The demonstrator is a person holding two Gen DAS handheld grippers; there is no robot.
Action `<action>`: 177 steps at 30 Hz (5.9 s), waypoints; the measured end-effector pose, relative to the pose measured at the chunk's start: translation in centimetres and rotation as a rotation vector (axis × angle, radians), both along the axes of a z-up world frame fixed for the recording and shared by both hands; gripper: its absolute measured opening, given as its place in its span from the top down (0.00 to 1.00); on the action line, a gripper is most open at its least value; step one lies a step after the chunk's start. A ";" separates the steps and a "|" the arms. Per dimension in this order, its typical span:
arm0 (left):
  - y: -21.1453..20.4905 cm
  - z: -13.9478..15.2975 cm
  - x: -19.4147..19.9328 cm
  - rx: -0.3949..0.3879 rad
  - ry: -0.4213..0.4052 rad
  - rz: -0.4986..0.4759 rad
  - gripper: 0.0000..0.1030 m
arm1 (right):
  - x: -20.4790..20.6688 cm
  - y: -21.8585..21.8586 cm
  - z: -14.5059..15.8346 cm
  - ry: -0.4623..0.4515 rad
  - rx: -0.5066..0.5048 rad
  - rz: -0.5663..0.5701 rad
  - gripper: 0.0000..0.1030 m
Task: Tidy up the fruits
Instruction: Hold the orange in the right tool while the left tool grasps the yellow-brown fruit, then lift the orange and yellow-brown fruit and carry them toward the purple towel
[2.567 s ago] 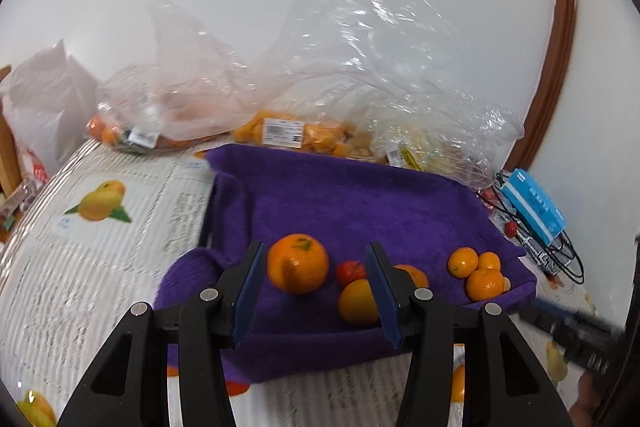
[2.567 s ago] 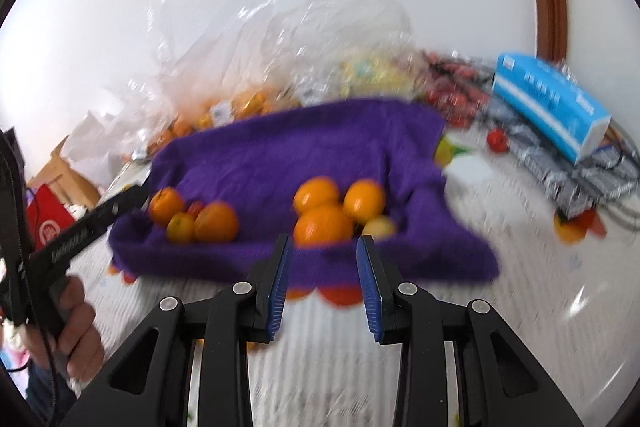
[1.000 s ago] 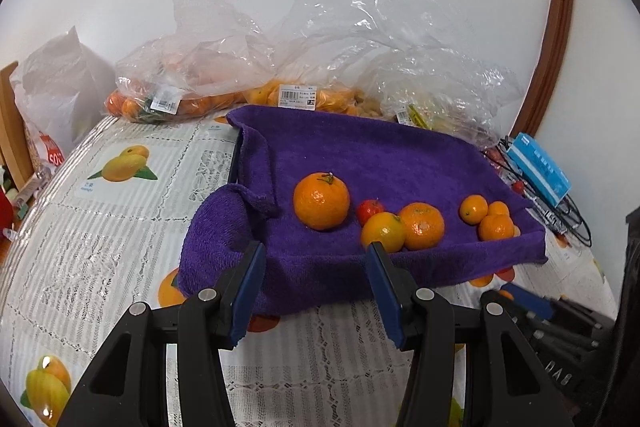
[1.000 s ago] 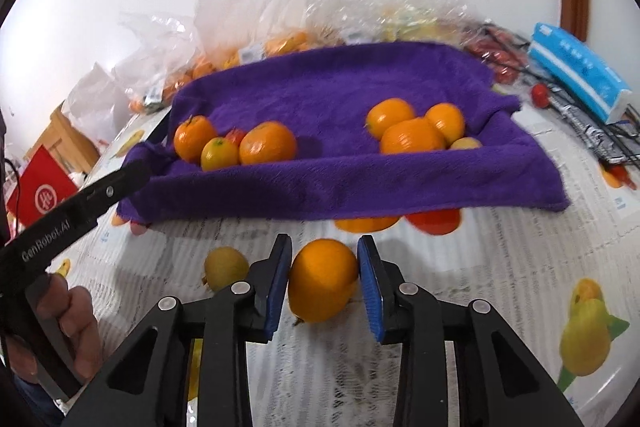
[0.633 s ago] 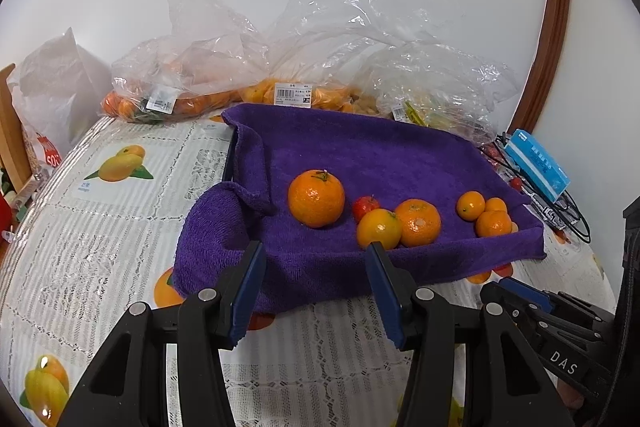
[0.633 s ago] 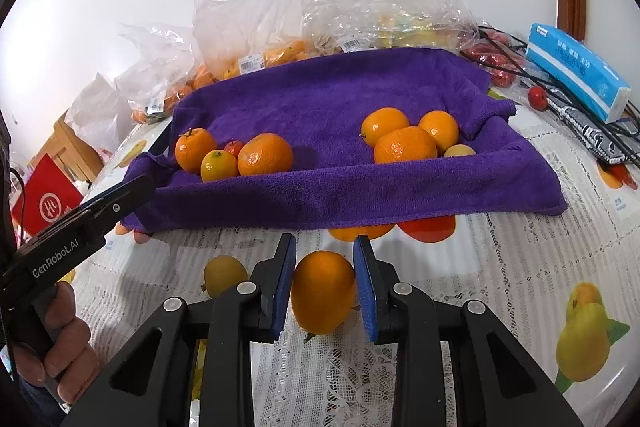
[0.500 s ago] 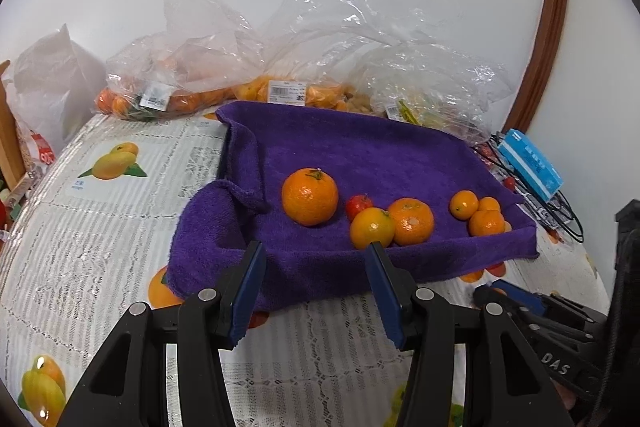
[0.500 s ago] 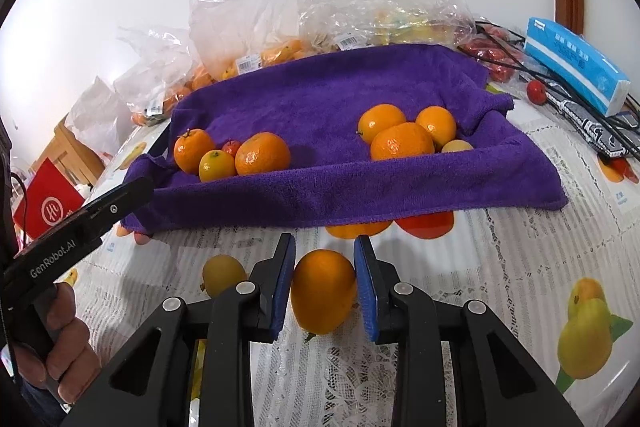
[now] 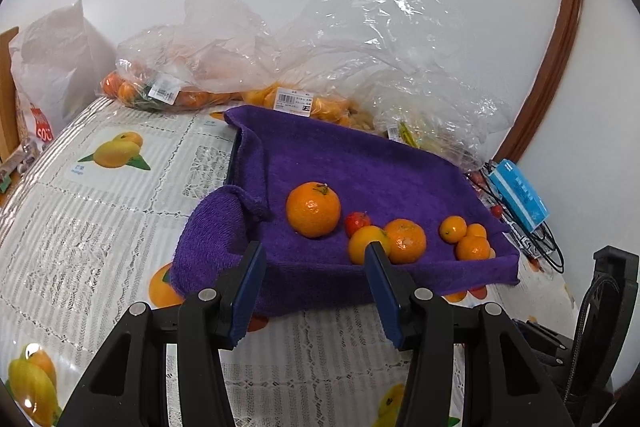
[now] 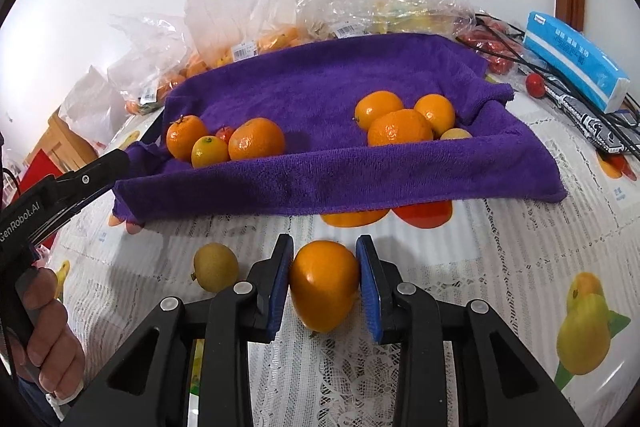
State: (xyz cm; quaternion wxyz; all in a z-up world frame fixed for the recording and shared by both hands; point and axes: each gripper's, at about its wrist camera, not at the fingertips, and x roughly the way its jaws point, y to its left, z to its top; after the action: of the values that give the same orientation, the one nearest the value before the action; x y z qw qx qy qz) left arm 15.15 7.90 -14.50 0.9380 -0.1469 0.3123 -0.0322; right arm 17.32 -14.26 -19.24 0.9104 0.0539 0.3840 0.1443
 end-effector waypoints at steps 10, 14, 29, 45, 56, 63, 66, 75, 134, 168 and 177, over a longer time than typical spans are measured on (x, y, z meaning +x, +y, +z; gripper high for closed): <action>0.3 0.2 -0.1 -0.030 -0.006 -0.012 0.52 | 0.0 0.1 0.1 -0.003 -0.009 0.000 0.69; 0.4 0.6 -0.4 -0.046 -0.023 -0.015 0.52 | -0.3 0.5 0.2 -0.012 -0.048 0.016 0.69; -1.0 0.8 -0.7 -0.037 -0.031 -0.087 0.52 | -2.2 -2.4 0.1 -0.015 -0.102 -0.027 0.69; -6.1 -1.2 -0.7 0.069 0.040 -0.259 0.52 | -3.4 -4.3 -0.4 0.001 -0.126 -0.018 0.68; -8.3 -2.1 -0.2 0.138 0.107 -0.339 0.52 | -4.0 -6.9 -0.4 -0.005 -0.141 -0.047 0.68; -10.5 -3.2 0.5 0.259 0.187 -0.343 0.54 | -3.7 -7.6 -0.5 0.003 -0.139 -0.069 0.68; -11.3 -3.3 0.5 0.322 0.192 -0.330 0.54 | -3.8 -7.6 -0.5 0.003 -0.148 -0.071 0.68; -11.1 -3.1 0.6 0.308 0.195 -0.290 0.64 | -3.8 -8.3 -0.6 0.010 -0.086 -0.064 0.68; -2.7 -1.4 -4.7 0.055 0.057 -0.059 0.74 | -5.2 -0.1 -0.2 0.009 -0.084 0.101 0.69; -2.9 -0.1 -8.1 0.054 0.001 0.013 0.74 | -10.0 -5.0 6.2 -0.124 -0.030 -0.003 0.69; -3.9 2.9 -10.0 0.050 -0.012 -0.006 0.74 | -11.6 -5.6 7.7 -0.155 -0.031 -0.010 0.69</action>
State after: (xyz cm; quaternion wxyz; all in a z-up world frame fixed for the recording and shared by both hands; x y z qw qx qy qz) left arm 5.19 4.03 -11.58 0.9432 -0.1222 0.3076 -0.0282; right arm 5.72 -19.83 -11.50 0.9389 0.0303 0.3142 0.1373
